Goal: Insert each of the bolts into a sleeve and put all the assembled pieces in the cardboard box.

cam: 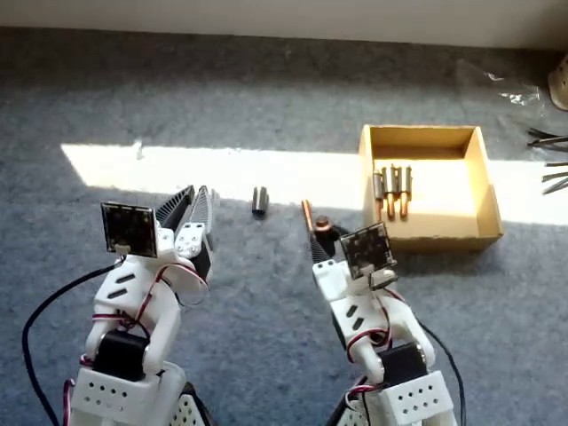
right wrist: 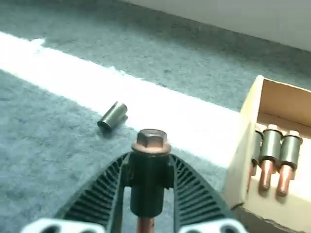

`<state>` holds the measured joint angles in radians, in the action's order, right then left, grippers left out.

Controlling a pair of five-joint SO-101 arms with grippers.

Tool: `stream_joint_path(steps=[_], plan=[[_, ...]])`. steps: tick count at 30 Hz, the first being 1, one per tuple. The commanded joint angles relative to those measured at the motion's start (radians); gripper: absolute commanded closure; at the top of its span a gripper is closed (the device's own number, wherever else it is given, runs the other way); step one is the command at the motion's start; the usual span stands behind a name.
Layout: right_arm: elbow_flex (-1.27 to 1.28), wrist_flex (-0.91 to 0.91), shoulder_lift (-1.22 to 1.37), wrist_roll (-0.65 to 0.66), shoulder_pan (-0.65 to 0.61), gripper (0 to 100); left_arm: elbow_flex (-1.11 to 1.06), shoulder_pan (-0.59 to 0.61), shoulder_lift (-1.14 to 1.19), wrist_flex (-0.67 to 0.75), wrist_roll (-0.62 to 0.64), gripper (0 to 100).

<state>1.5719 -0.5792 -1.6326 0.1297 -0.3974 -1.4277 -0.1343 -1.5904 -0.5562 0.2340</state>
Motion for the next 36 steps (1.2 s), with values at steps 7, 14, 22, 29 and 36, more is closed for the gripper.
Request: stream_joint_path(steps=[7,14,22,29,36], plan=[[-0.367,-0.266,0.087,0.1,0.222,99.4,-0.114,0.002,-0.013,0.104,-0.005,99],[-0.648,-0.288,0.506,0.147,0.354,99.4,-0.237,0.005,-0.013,0.293,-0.008,99],[-1.03,-0.288,1.041,0.152,0.467,99.4,-0.254,-0.001,-0.005,0.302,-0.166,99],[-1.299,-0.291,1.417,0.18,0.492,99.4,-0.257,-0.001,-0.005,0.302,-0.173,99],[-1.463,-0.292,1.689,0.193,0.493,99.2,-0.277,-0.001,-0.013,0.307,-0.175,99]])
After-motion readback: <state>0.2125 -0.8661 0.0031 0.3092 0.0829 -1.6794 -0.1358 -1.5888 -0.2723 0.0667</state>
